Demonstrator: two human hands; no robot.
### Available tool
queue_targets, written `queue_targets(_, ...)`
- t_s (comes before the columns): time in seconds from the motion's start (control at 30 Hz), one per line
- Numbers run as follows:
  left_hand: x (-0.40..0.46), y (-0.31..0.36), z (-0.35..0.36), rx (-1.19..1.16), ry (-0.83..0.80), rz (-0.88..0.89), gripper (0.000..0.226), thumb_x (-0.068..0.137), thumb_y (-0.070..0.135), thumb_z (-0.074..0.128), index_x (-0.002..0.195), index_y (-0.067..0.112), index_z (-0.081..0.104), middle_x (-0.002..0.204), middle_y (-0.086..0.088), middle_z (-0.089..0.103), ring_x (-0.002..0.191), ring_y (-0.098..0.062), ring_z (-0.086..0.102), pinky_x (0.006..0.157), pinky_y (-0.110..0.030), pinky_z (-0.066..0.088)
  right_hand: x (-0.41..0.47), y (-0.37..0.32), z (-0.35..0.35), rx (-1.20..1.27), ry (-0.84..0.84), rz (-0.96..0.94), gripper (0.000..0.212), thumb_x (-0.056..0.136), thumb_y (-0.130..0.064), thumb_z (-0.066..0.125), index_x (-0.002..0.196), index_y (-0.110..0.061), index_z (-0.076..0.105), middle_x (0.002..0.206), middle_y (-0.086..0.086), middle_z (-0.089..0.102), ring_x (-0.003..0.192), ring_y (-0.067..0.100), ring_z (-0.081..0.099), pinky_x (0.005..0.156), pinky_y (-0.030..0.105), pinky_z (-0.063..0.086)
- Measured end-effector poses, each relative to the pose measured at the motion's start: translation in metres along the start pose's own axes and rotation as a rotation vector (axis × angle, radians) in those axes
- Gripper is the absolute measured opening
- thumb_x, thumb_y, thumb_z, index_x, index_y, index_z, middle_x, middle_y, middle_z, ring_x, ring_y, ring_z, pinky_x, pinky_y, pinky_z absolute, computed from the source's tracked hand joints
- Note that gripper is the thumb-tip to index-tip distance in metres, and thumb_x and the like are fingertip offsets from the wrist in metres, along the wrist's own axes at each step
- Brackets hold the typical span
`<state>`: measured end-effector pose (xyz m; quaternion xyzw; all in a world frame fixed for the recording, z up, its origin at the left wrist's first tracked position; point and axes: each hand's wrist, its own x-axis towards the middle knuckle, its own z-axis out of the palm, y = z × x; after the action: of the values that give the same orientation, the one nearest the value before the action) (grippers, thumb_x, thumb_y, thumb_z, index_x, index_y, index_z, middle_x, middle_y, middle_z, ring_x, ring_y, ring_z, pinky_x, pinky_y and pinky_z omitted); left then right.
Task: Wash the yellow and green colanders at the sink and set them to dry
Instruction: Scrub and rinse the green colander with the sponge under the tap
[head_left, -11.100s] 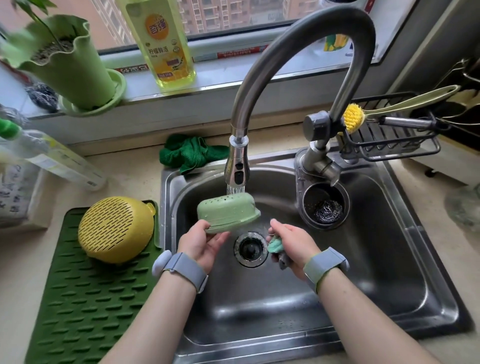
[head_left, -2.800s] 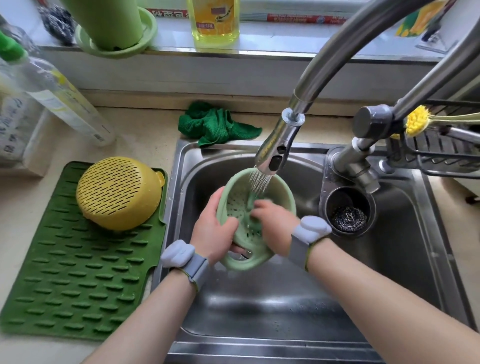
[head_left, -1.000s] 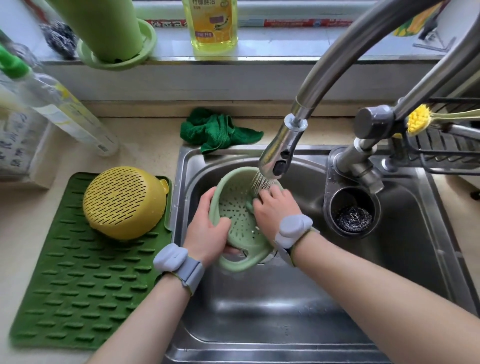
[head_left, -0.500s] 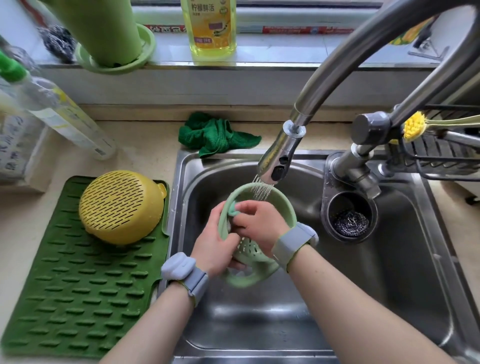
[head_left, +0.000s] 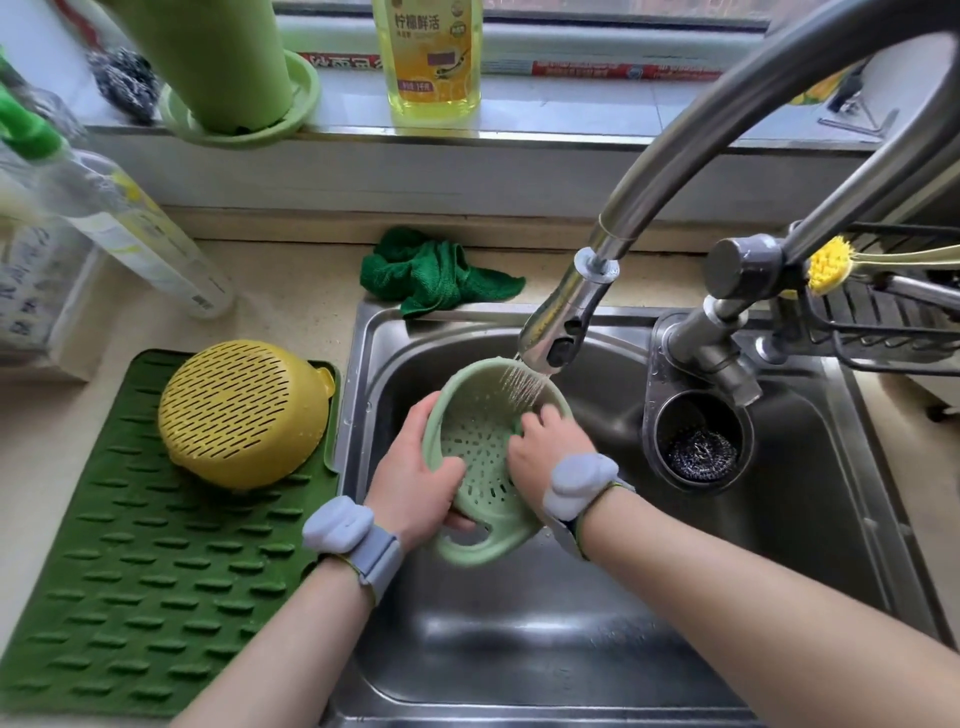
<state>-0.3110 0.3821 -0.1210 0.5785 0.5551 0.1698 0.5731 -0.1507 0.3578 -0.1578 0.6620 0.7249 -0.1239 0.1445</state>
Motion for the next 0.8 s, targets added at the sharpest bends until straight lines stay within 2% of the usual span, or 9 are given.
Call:
queue_targets(0.07, -0.001, -0.004, 0.002, 0.025, 0.032, 0.031, 0.071, 0.083, -0.004, 0.051, 0.138, 0.039, 0.040, 0.110, 0.011, 0.063, 0.077, 0.006, 0.067, 0.056, -0.014, 0.054, -0.004, -0.014, -0.002, 0.306, -0.121, -0.067, 0.020, 0.089, -0.023, 0.044, 0.089, -0.016, 0.063, 0.094, 0.007, 0.057, 0.094, 0.030, 0.056, 0.077, 0.037, 0.047)
queue_targets(0.2, -0.005, -0.010, 0.008, -0.065, -0.037, -0.018, 0.070, 0.084, -0.005, 0.049, 0.134, 0.043, 0.042, 0.114, 0.003, 0.063, 0.076, -0.010, 0.073, 0.052, -0.028, 0.059, 0.006, -0.009, -0.004, 0.254, 0.277, 0.033, 0.020, 0.087, -0.017, 0.038, 0.088, -0.011, 0.057, 0.088, 0.010, 0.058, 0.073, 0.033, 0.055, 0.059, 0.039, 0.050)
queue_targets(0.27, -0.005, -0.011, 0.007, -0.048, -0.015, -0.007, 0.068, 0.080, 0.002, 0.052, 0.132, 0.045, 0.043, 0.115, 0.006, 0.064, 0.084, -0.009, 0.071, 0.060, -0.025, 0.060, 0.007, -0.007, -0.003, 0.318, 0.146, 0.105, 0.012, 0.088, -0.022, 0.052, 0.097, -0.014, 0.052, 0.097, 0.009, 0.056, 0.083, 0.034, 0.058, 0.064, 0.036, 0.043)
queue_targets(0.33, -0.005, -0.012, 0.003, 0.026, 0.000, -0.006, 0.070, 0.071, 0.015, 0.052, 0.132, 0.049, 0.040, 0.114, 0.014, 0.066, 0.094, -0.007, 0.068, 0.076, -0.018, 0.056, 0.005, -0.016, -0.004, 0.422, -0.026, -0.074, 0.019, 0.083, -0.022, 0.057, 0.100, -0.017, 0.051, 0.099, 0.007, 0.052, 0.084, 0.034, 0.059, 0.065, 0.036, 0.043)
queue_targets(0.4, -0.004, -0.011, 0.001, 0.088, -0.017, -0.012, 0.075, 0.068, 0.021, 0.049, 0.135, 0.050, 0.037, 0.111, 0.017, 0.065, 0.094, -0.010, 0.066, 0.075, -0.011, 0.051, 0.004, -0.020, -0.003, 0.350, 0.127, -0.242, 0.015, 0.080, -0.014, 0.052, 0.094, -0.013, 0.054, 0.092, 0.009, 0.052, 0.070, 0.034, 0.057, 0.057, 0.039, 0.048)
queue_targets(0.5, -0.005, -0.007, 0.002, 0.043, -0.030, 0.001, 0.072, 0.071, 0.019, 0.051, 0.136, 0.049, 0.040, 0.113, 0.011, 0.064, 0.089, -0.013, 0.069, 0.067, -0.028, 0.061, 0.020, 0.001, -0.010, 0.065, 0.480, -0.114, 0.024, 0.077, -0.011, 0.036, 0.074, -0.012, 0.060, 0.075, 0.009, 0.058, 0.060, 0.029, 0.054, 0.048, 0.033, 0.042)
queue_targets(0.6, -0.003, -0.003, 0.004, -0.001, 0.017, 0.029, 0.065, 0.080, 0.007, 0.054, 0.132, 0.045, 0.044, 0.106, 0.014, 0.064, 0.080, -0.003, 0.069, 0.060, -0.025, 0.060, 0.008, -0.001, -0.013, -0.054, 0.298, 0.007, 0.012, 0.077, -0.013, 0.054, 0.075, -0.014, 0.066, 0.079, 0.005, 0.061, 0.075, 0.029, 0.057, 0.056, 0.031, 0.040)
queue_targets(0.7, -0.008, -0.005, 0.012, 0.077, 0.053, 0.043, 0.069, 0.077, 0.008, 0.056, 0.135, 0.042, 0.041, 0.110, 0.017, 0.064, 0.091, 0.000, 0.064, 0.083, -0.016, 0.053, -0.004, -0.011, 0.001, 0.468, -0.185, 0.080, 0.017, 0.075, -0.019, 0.057, 0.090, -0.028, 0.061, 0.096, -0.002, 0.064, 0.093, 0.024, 0.061, 0.076, 0.032, 0.049)
queue_targets(0.8, -0.016, -0.007, 0.019, 0.050, 0.012, 0.023, 0.073, 0.083, -0.006, 0.052, 0.135, 0.043, 0.037, 0.118, 0.009, 0.063, 0.090, 0.000, 0.067, 0.074, -0.008, 0.051, 0.001, -0.025, -0.006, 1.154, 0.143, 0.331, 0.018, 0.071, -0.011, 0.062, 0.069, -0.025, 0.051, 0.072, -0.004, 0.061, 0.069, 0.018, 0.057, 0.069, 0.032, 0.049)
